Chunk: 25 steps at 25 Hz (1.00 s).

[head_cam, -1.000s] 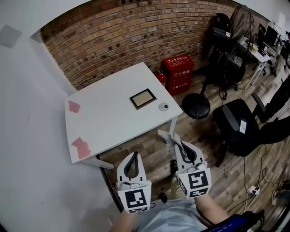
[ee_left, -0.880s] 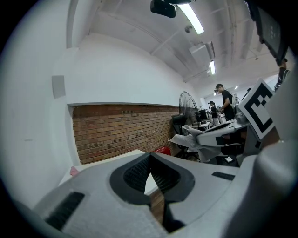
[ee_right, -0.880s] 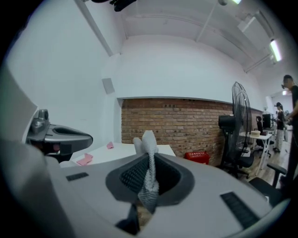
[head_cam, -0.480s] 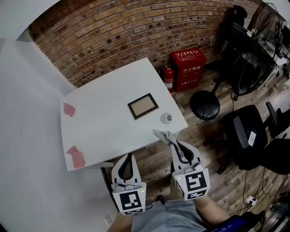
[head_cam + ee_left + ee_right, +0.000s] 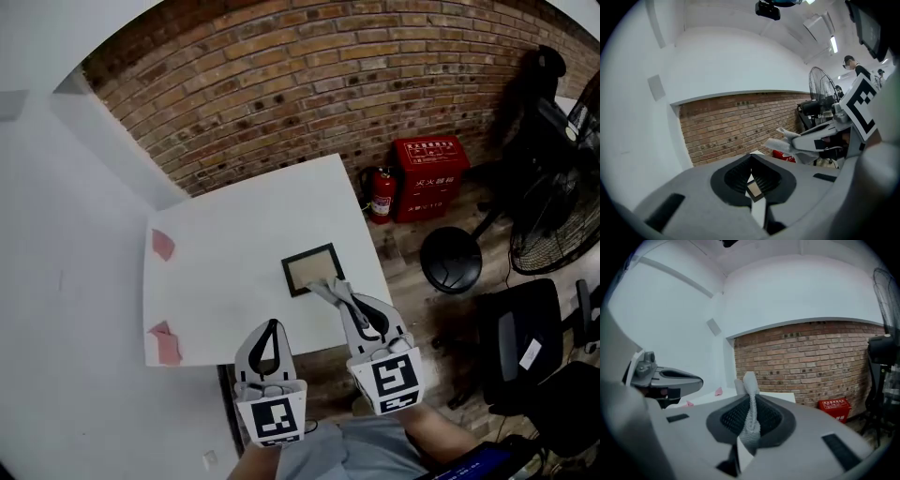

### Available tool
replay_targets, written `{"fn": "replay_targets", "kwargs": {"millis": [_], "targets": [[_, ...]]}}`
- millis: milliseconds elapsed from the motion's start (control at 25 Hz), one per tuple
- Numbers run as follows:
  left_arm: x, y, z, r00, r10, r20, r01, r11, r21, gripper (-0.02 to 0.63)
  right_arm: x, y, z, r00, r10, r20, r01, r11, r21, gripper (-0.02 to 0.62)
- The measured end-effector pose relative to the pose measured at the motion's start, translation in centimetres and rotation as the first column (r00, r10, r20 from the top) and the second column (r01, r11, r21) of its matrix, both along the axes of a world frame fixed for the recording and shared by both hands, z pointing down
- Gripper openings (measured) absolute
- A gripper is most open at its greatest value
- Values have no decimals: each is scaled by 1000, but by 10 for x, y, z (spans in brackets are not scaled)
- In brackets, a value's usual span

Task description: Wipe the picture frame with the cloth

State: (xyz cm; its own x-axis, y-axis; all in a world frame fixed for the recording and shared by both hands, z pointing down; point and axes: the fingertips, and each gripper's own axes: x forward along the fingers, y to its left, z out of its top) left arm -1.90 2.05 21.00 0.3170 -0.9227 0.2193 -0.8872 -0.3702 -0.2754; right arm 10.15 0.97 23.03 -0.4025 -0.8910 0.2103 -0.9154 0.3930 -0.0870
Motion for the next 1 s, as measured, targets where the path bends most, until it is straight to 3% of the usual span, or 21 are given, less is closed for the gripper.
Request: {"fn": "replay_targets", "kwargs": {"millis": [240,440,720,1000], "targets": [[-14,-22,-8,996,-90,-4,90,996,9,9,-16,-36,-8,997,-78,-5,79,997,20,34],[-35,-40,-2,992,-122,3,122,993,1,9,-26,-62,-3,996,-88,-25,88,995,36,34],[-48,-71,28,988,-136,-66,130,987,-92,9,-48,-88,32,993,-103,-49,101,994,-39,33],[-72,-105,76,987,-140,-75,124,976,-178,9,-81,-108,88,990,-132,-54,122,979,-162,32]]}}
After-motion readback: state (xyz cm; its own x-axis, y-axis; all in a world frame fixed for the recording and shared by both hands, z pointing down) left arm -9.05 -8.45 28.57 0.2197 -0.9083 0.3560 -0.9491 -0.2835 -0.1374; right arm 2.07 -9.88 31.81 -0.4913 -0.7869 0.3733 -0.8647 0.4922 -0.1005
